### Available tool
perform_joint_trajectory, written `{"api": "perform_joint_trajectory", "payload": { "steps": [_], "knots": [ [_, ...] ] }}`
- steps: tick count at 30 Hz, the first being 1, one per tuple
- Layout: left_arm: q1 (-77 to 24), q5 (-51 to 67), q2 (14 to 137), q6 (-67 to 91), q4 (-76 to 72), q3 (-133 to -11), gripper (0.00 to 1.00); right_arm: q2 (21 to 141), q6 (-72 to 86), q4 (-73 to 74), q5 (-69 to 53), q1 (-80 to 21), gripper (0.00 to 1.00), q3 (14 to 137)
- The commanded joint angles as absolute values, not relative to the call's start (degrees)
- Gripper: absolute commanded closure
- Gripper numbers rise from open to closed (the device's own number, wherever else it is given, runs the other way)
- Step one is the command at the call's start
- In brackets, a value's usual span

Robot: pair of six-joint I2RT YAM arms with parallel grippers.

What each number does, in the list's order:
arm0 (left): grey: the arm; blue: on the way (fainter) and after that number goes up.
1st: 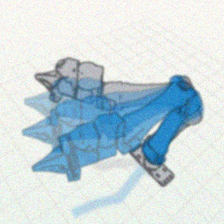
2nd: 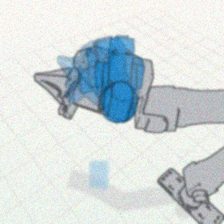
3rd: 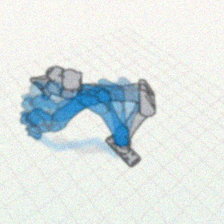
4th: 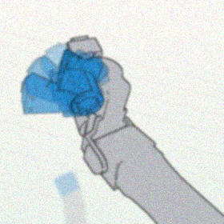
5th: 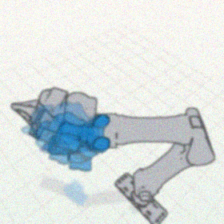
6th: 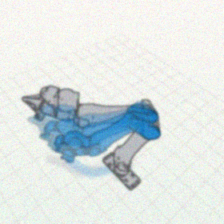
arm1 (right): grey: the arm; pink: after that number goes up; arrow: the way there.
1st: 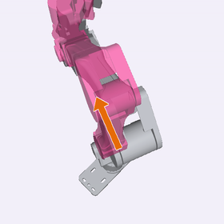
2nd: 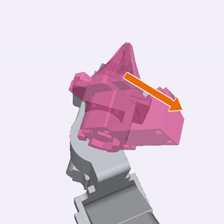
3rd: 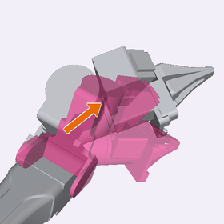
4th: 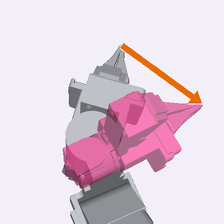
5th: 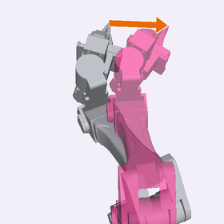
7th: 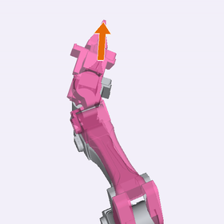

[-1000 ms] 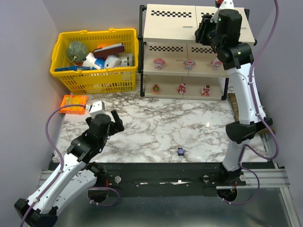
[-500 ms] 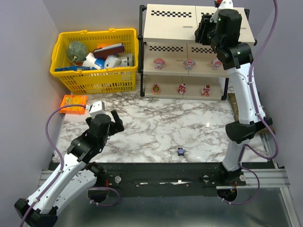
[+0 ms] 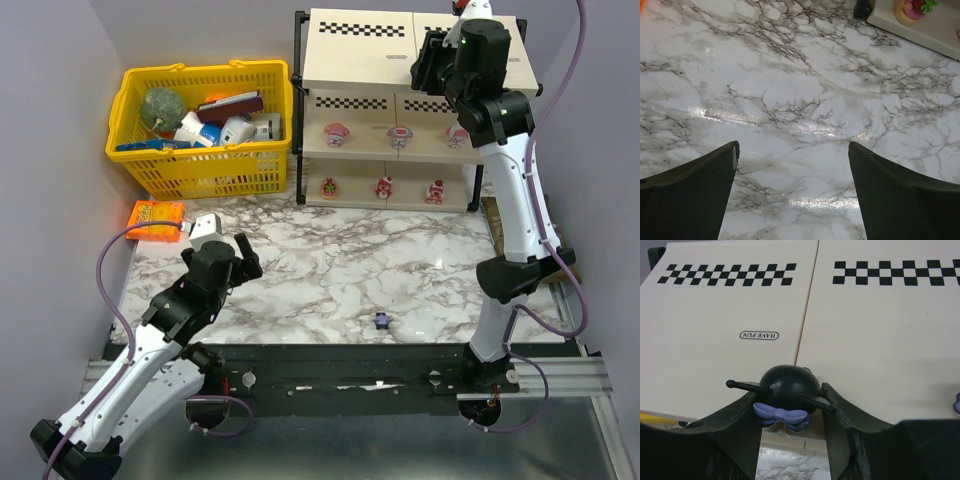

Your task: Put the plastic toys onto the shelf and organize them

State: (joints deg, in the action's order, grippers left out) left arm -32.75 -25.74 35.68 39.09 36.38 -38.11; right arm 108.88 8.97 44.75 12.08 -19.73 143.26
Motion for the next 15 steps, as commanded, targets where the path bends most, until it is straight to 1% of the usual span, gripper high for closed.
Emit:
{"api": "perform_joint_trajectory", "payload": {
  "steps": [1, 6, 8, 12, 15],
  "knots": [
    [-32.9, -26.9, 35.3, 39.9, 37.3, -37.7, 0.01, 109.6, 8.7, 44.2, 10.6, -19.2, 0.45, 142.7],
    [-32.9, -26.9, 35.2, 39.9, 37.3, -37.7, 0.01, 109.5, 9.1, 44.0, 10.5, -19.2, 0.45, 142.8],
    [-32.9, -26.9, 35.2, 39.9, 37.3, -37.7, 0.01, 109.4, 9.0, 43.9, 10.2, -19.2, 0.4, 142.8],
    [-33.0, -26.9, 35.3, 39.9, 37.4, -37.7, 0.01, 109.3, 9.0, 43.7, 9.8, -19.2, 0.38, 142.7],
    [-32.9, -26.9, 35.2, 39.9, 37.3, -37.6, 0.01, 109.2, 9.0, 43.6, 10.0, -19.2, 0.38, 142.6]
  ]
}}
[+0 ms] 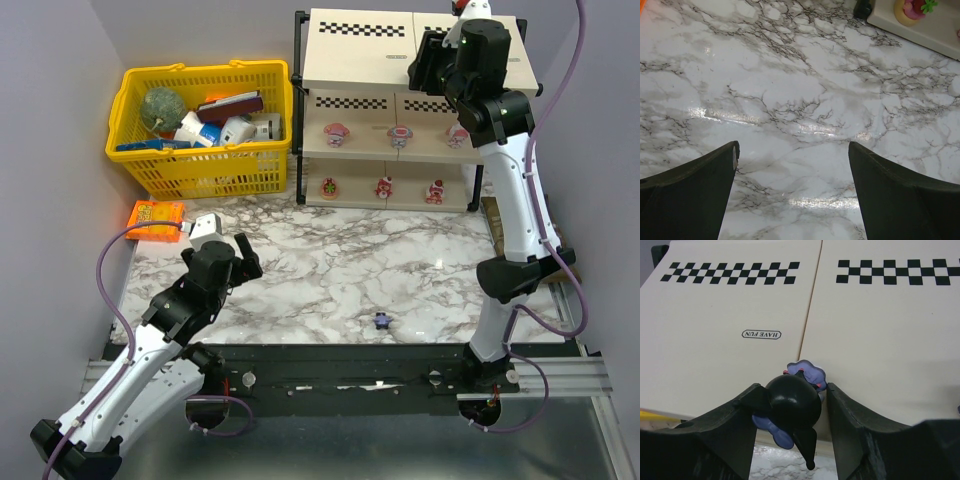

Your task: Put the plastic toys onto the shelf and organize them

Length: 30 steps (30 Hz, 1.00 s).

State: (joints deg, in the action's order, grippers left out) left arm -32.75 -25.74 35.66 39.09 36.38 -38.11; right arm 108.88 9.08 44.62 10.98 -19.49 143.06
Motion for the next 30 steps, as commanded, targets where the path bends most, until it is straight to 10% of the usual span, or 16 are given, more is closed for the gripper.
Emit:
{"api": "perform_joint_trajectory", "payload": {
  "steps": [1, 14, 30],
  "knots": [
    [-32.9, -26.9, 35.2, 39.9, 37.4, -37.7, 0.01, 109.3, 9.1, 43.7, 9.9, -19.2, 0.4, 142.5],
    [-32.9, -26.9, 35.0, 39.9, 37.4, -37.7, 0.01, 105.7, 8.1, 39.6, 7.0, -19.2, 0.7, 138.3],
    [-32.9, -25.5, 34.9, 38.7, 35.9, -37.8, 0.01, 82.7, 5.7, 37.9, -17.7, -19.3, 0.82, 115.9]
  ]
}}
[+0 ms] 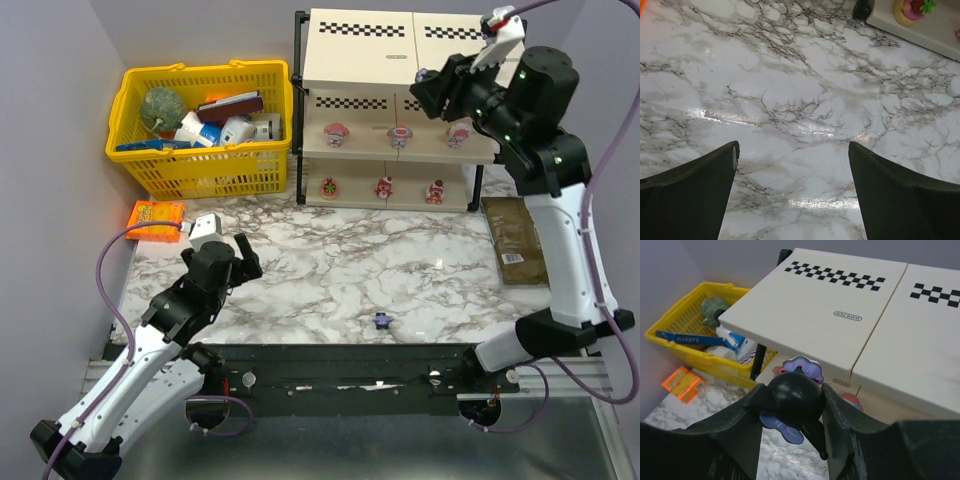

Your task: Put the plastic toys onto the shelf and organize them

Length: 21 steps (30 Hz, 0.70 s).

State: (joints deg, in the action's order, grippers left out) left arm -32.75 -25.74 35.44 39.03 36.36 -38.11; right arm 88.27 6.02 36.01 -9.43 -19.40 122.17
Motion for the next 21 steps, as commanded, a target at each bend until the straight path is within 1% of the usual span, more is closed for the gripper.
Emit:
{"api": "perform_joint_trajectory", "payload": {
  "steps": [1, 2, 3, 4, 6, 7, 9, 10, 13, 14, 16, 21],
  "knots": [
    [-32.9, -25.2, 35.1, 38.6, 35.7, -37.6, 0.01, 81.8, 6.2, 40.6, -18.3, -19.3, 0.82, 113.9],
    [-32.9, -25.0, 35.0, 38.5, 35.5, -37.6, 0.01, 80.7, 7.6, 41.8, -18.9, -19.3, 0.82, 111.7],
    [-32.9, -24.7, 35.3, 38.4, 35.3, -37.5, 0.01, 79.7, 8.3, 43.1, -19.1, -19.4, 0.81, 106.1],
    [-32.9, -24.5, 35.5, 38.4, 35.1, -37.5, 0.01, 77.7, 8.8, 45.2, -19.0, -19.5, 0.81, 103.0],
    [-32.9, -23.6, 36.0, 38.2, 34.8, -37.4, 0.01, 75.2, 9.9, 45.0, -16.9, -20.2, 0.81, 94.4],
    [-32.9, -23.4, 36.2, 38.1, 34.2, -37.4, 0.01, 72.7, 10.7, 44.1, -16.0, -20.3, 0.81, 86.0],
    [-32.9, -22.5, 36.8, 38.1, 33.5, -37.0, 0.01, 70.5, 12.5, 42.8, -14.9, -20.6, 0.81, 78.6],
    [-32.9, -21.8, 37.0, 38.1, 32.9, -36.9, 0.01, 69.5, 13.2, 40.5, -14.2, -20.7, 0.81, 70.8],
    [-32.8, -20.2, 38.5, 38.1, 30.9, -36.5, 0.01, 67.5, 15.3, 34.7, -12.8, -20.8, 0.8, 61.0],
    [-32.8, -20.0, 38.9, 38.2, 30.5, -36.5, 0.01, 68.1, 15.6, 33.4, -12.6, -20.9, 0.79, 56.0],
    [-32.9, -19.2, 40.3, 38.2, 29.6, -36.6, 0.01, 69.8, 16.3, 31.6, -10.8, -21.1, 0.79, 53.4],
    [-32.9, -18.1, 42.8, 38.3, 28.7, -37.5, 0.01, 74.8, 18.1, 30.8, -6.7, -21.4, 0.74, 49.7]
  ]
}}
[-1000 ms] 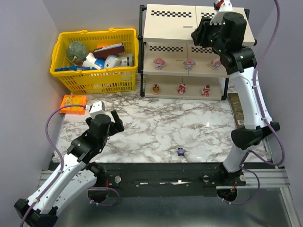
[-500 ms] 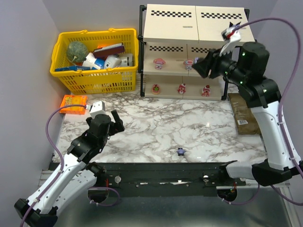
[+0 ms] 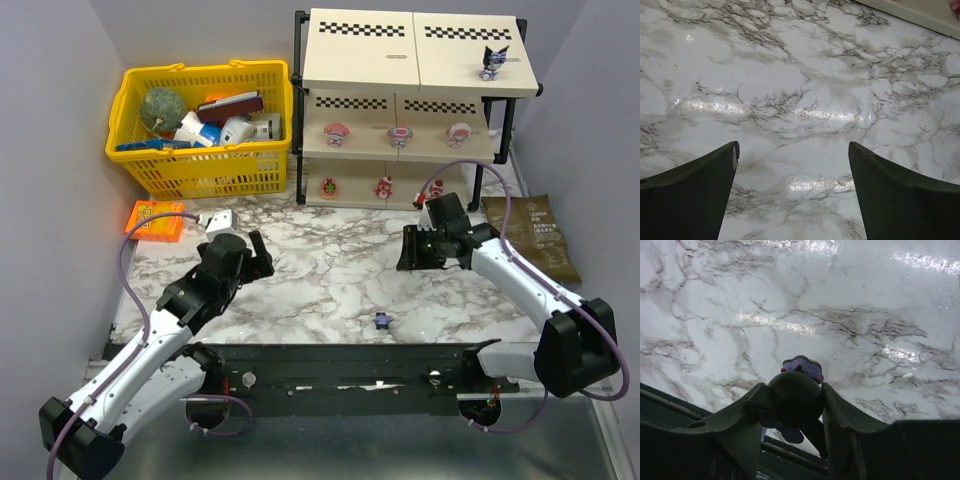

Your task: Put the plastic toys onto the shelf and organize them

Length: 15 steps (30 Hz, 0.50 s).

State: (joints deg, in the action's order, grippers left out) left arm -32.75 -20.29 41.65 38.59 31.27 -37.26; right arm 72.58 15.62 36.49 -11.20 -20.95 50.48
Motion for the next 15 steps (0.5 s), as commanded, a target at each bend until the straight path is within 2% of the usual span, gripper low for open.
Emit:
{"api": "perform_joint_trajectory", "payload": {
  "steps": [1, 3, 6, 15],
  "knots": [
    [-32.9, -18.1, 42.8, 38.3, 28.5, -37.7, 0.01, 75.2, 18.2, 31.0, -6.3, -21.4, 0.72, 49.6],
    [-32.9, -18.2, 43.1, 38.4, 28.5, -37.8, 0.01, 76.2, 18.7, 31.0, -5.3, -21.4, 0.62, 49.5],
    [-32.9, -18.3, 43.2, 38.6, 28.2, -37.9, 0.01, 78.3, 19.2, 31.6, -5.0, -21.4, 0.53, 49.9],
    [-32.9, -18.0, 43.2, 39.0, 28.6, -37.5, 0.01, 83.8, 19.4, 30.1, -5.0, -21.6, 0.48, 49.4]
  ]
}}
